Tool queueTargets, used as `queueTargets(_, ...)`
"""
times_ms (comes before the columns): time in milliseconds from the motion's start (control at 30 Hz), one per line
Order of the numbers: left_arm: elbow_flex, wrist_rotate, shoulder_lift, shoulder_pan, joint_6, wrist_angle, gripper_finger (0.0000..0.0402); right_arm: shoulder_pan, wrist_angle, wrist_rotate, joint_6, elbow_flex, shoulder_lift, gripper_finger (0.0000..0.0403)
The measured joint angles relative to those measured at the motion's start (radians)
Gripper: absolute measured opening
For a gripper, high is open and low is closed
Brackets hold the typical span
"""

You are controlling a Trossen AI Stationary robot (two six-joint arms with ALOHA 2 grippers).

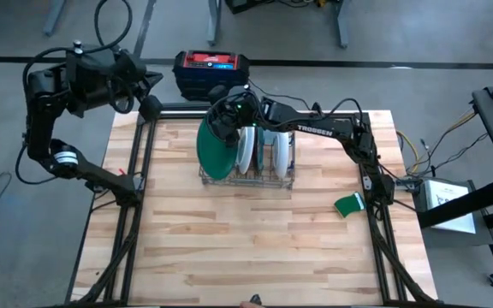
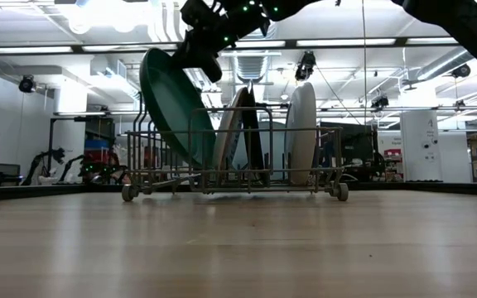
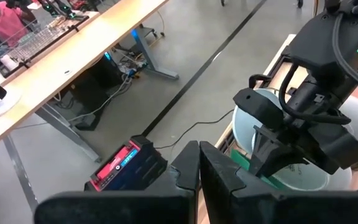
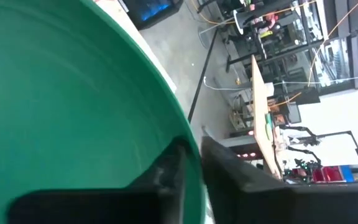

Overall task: Sort dishes
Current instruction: Put the dark green plate in the dishwasher rack

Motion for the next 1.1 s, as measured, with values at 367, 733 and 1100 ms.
queueTargets(367, 0.0, 0.0, 0.013, 0.0, 0.0, 0.0, 0.0001, -0.001, -0.008, 0.025, 0.019, 0.006, -0.005, 0.0003)
queueTargets(733, 0.0, 0.0, 0.004, 0.0, 0.0, -0.016, 0.0001, -0.001, 0.002, 0.011, 0.125, 0.001, -0.026, 0.0001)
queueTargets(1100, 0.0, 0.0, 0.003, 0.0, 0.006, -0.018, 0.0001, -0.001, 0.012, -0.056, 0.079, -0.002, -0.042, 0.0)
